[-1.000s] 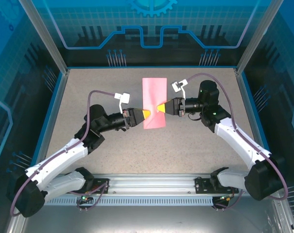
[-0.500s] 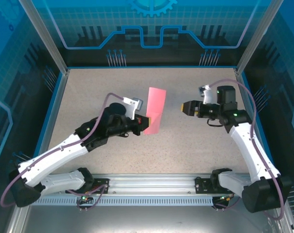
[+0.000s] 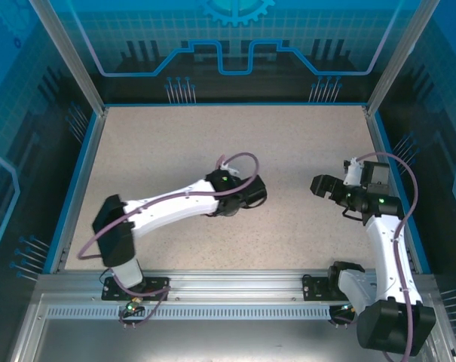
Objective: Fold a paper plane with a square sheet of paper (fold left side to right side)
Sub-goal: Turn over the paper at the center of the table.
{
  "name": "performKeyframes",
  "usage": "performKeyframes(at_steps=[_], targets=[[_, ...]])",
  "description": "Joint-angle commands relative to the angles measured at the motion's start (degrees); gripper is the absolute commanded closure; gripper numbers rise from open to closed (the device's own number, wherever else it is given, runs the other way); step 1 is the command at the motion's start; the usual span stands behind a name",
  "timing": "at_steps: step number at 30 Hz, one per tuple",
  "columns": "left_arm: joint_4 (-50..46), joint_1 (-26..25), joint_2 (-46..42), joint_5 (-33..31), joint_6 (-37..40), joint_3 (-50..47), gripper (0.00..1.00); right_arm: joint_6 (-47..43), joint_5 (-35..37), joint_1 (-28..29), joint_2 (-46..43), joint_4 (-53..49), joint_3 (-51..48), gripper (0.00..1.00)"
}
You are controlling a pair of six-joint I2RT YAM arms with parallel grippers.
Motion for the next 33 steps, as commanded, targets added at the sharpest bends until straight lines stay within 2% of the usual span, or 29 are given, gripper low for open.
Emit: performKeyframes(at_steps=[1, 8, 16, 20, 27, 32, 33], targets=[[-13.77, -0.54, 7.55, -4.02, -5.68, 5.18, 1.0, -2.11, 1.52, -1.49, -1.19, -1.61, -1.13, 0.03], [-15.48, -0.37, 20.85, 0.82, -1.87, 13.42, 1.0, -1.53, -1.88, -3.01, -2.33, 0.0, -3.42, 0.01], [-14.05, 0.16, 30.3, 9.15, 2.92, 19.27, 0.99, -0.82, -4.37, -3.14, -2.41, 1.58, -5.69, 0.01], [-11.8, 0.73, 32.49, 15.16, 5.41, 21.01, 0.96, -1.29, -4.65, -3.1, -2.02, 2.59, -6.88, 0.01], [-6.28, 2.56, 33.57, 25.12, 8.46, 22.48, 0.82, -1.96, -6.84, -3.11, 0.43, 3.13, -6.77, 0.01], [1.34, 4.53, 32.08, 33.0, 10.72, 22.34, 0.79, -2.14, -7.35, -3.14, 1.1, 2.86, -6.54, 0.01], [3.0, 4.88, 31.6, 34.93, 11.0, 22.09, 0.76, -1.97, -7.87, -3.17, 1.25, 2.91, -6.5, 0.01]])
